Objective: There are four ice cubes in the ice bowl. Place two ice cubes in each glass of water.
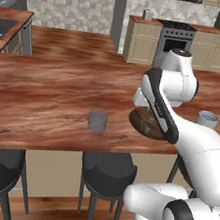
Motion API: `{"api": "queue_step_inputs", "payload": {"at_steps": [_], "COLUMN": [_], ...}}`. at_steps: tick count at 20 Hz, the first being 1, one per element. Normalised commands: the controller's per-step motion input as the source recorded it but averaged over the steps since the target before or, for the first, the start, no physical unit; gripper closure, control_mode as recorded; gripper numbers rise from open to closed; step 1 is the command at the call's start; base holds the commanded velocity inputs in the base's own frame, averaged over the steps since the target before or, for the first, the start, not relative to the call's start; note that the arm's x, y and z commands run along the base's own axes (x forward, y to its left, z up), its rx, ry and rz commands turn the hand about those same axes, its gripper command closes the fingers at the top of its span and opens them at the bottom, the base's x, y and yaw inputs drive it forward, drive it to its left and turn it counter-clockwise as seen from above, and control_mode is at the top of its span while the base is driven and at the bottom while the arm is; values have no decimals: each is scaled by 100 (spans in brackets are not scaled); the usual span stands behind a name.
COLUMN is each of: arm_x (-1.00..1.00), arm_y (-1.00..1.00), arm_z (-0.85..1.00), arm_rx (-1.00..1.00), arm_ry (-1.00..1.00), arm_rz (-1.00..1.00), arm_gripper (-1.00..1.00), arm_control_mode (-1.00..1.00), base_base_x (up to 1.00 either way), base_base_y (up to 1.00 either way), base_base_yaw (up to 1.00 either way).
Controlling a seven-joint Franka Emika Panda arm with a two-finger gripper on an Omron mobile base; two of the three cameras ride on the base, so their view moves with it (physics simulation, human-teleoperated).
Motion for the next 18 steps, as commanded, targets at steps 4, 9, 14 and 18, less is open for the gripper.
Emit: {"api": "queue_step_inputs", "payload": {"at_steps": [4,9,14,18], "arm_x": [-1,2,36,78], "arm_y": [-36,-100,-89,-10], "arm_z": [-11,-26,-27,-21], "arm_rx": [0,2,3,4], "arm_ry": [5,14,11,5], "arm_rz": [-10,-33,-28,-8], "arm_gripper": [-100,-100,-100,-100], "arm_control_mode": [-100,-100,-100,-100], "base_base_x": [0,0,0,0], "base_base_y": [0,0,0,0], "base_base_yaw": [0,0,0,0]}}
